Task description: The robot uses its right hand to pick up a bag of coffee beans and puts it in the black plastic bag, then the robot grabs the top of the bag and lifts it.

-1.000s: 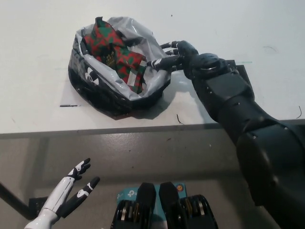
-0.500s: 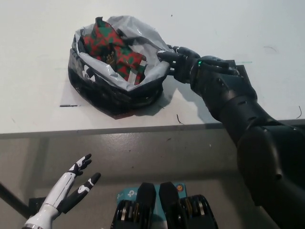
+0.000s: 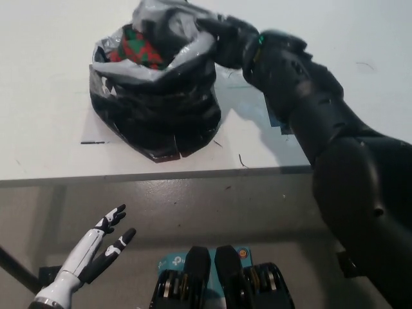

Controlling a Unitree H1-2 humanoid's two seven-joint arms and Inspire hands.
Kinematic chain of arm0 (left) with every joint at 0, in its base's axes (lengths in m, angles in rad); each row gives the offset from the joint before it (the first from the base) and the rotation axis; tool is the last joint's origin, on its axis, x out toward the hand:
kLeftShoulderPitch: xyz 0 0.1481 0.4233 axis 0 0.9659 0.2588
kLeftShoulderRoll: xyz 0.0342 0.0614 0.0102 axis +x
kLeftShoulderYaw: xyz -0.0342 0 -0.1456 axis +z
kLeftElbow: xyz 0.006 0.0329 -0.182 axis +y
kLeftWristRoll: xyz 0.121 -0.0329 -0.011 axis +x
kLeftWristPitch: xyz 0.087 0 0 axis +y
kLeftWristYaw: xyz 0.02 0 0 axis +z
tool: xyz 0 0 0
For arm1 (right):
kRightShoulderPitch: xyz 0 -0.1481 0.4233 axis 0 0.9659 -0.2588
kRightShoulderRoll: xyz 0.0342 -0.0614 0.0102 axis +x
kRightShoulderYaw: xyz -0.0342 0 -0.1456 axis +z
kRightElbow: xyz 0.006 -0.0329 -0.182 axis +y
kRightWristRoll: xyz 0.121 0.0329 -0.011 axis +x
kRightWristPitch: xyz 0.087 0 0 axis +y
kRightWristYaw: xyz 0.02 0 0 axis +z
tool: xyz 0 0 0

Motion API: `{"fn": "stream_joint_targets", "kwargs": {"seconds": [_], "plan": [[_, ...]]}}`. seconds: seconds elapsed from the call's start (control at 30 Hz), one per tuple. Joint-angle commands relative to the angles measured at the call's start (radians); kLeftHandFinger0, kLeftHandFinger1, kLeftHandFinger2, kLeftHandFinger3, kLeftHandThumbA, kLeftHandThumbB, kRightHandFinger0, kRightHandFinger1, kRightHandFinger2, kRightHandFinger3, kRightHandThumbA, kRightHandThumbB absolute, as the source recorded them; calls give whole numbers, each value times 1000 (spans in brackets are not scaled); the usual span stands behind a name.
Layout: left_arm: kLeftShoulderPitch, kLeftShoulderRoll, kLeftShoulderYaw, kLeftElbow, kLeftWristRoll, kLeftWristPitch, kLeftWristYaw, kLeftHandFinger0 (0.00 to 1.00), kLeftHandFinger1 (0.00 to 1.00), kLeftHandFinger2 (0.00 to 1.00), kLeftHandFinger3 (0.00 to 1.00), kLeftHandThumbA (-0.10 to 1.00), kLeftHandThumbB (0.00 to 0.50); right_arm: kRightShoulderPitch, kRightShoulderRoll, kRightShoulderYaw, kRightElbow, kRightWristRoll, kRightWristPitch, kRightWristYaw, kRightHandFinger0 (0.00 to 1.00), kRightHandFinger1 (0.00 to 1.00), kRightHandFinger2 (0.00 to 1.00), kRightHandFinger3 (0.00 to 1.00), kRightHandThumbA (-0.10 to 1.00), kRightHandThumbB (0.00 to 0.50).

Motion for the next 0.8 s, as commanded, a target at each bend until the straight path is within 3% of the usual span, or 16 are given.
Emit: {"fn": "stream_joint_targets", "kwargs": {"seconds": [0.0, 0.03, 0.1, 0.23, 0.3, 0.47, 0.63, 0.77], "plan": [[-20, 16, 4, -5, -9, -17, -16, 1000, 1000, 1000, 1000, 913, 183, -151, 19, -37, -43, 87, 17, -22, 0, 63, 549, 597, 152, 97], [-20, 15, 4, -7, -11, -16, -17, 1000, 1000, 1000, 1000, 917, 194, -167, 22, -44, -44, 95, 14, -29, 0, 73, 559, 614, 127, 95], [-21, 15, 4, -6, -13, -19, -18, 1000, 1000, 1000, 1000, 913, 184, -187, 26, -45, -46, 100, 4, -30, 0, 115, 568, 742, 121, 76], [-25, 18, 0, -5, -5, -25, -17, 1000, 1000, 1000, 1000, 911, 176, -233, 30, -45, -44, 107, 14, -40, 0, 109, 541, 746, 184, 76], [-32, 22, -6, -4, 11, -27, -15, 1000, 1000, 1000, 1000, 929, 171, -258, 34, -47, -45, 116, 10, -52, 0, 131, 571, 853, 188, 54], [-36, 22, -11, -3, 18, -23, -15, 1000, 1000, 1000, 1000, 937, 174, -295, 38, -61, -49, 138, 1, -78, 0, 166, 621, 971, 141, 55], [-24, 22, -17, -9, 20, -27, -16, 1000, 1000, 1000, 1000, 940, 172, -325, 32, -64, -57, 150, 15, -78, 0, 188, 639, 947, 186, 35], [-9, 13, -19, -10, 14, -27, -14, 1000, 1000, 1000, 1000, 921, 174, -344, 23, -57, -65, 152, 15, -69, 0, 184, 586, 828, 288, 15]]}}
